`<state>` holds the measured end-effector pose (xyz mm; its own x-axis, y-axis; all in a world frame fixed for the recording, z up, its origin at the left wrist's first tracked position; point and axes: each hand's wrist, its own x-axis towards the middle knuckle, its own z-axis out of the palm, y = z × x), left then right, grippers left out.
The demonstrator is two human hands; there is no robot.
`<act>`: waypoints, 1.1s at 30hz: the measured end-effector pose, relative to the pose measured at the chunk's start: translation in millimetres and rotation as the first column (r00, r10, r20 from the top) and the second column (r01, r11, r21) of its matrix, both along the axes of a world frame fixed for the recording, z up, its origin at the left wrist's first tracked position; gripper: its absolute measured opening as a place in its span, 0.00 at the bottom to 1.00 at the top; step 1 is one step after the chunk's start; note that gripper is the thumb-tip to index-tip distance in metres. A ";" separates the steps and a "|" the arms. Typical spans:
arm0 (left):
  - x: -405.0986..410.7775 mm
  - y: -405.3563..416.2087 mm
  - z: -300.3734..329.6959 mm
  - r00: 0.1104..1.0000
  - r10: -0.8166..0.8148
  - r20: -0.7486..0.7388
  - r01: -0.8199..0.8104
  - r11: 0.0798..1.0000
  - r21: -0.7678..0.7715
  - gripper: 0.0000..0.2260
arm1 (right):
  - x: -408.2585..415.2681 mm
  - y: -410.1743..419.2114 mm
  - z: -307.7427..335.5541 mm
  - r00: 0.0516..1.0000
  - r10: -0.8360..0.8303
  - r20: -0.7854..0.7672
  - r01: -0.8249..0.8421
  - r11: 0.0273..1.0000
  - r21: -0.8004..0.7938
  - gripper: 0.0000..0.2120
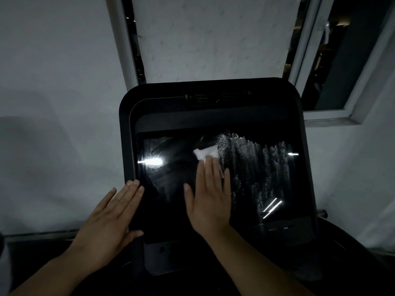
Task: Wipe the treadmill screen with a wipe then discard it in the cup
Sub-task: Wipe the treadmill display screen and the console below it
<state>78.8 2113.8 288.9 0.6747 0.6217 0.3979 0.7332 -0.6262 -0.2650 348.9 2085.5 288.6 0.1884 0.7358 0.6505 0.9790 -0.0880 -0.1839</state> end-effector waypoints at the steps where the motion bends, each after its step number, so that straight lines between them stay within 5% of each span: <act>1: 0.1 -0.1 0.4 1.000 -0.001 -0.004 0.001 1.000 0.000 0.43 | -4.1 -5.2 -6.5 0.999 0.046 0.016 -0.046 0.999 -0.016 0.34; 4: 0.5 -0.9 0.3 1.000 -0.005 -0.013 0.005 1.000 0.008 0.43 | -15.0 -21.2 -24.8 0.964 0.203 0.169 -0.191 0.978 -0.089 0.35; 10: 8.5 -7.2 9.3 1.000 -0.016 -0.026 0.017 0.999 0.042 0.43 | 36.5 -3.6 -0.9 0.998 -0.024 0.062 0.026 0.999 -0.031 0.35; 16: 62.6 -9.3 21.2 0.995 -0.090 -0.038 0.092 0.994 0.067 0.38 | 24.9 -20.2 -22.1 0.963 0.190 0.190 -0.181 0.982 -0.063 0.33; 21: 75.1 -10.7 18.5 0.998 -0.040 -0.039 0.042 0.998 0.042 0.39 | 58.1 -7.9 -3.5 0.998 -0.025 0.066 0.026 1.000 -0.011 0.34; 23: 78.2 -12.7 15.0 0.999 -0.039 -0.034 0.040 0.999 0.030 0.40 | 41.9 -8.9 -3.7 0.999 0.033 0.037 -0.032 0.999 -0.012 0.35; 27: 89.6 -17.4 12.9 0.999 -0.049 0.004 0.049 0.999 0.024 0.43 | 38.2 -30.7 -28.5 0.940 0.242 0.242 -0.232 0.970 -0.068 0.33; 33: 98.4 -25.5 14.9 0.998 -0.061 0.019 0.060 0.998 0.033 0.45 | 84.7 0.7 9.3 0.991 0.014 0.130 -0.010 0.999 -0.030 0.35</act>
<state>177.1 2088.3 303.8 0.7027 0.5665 0.4305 0.6994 -0.6611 -0.2716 433.6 2086.3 297.9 0.0950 0.7567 0.6468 0.9954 -0.0799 -0.0527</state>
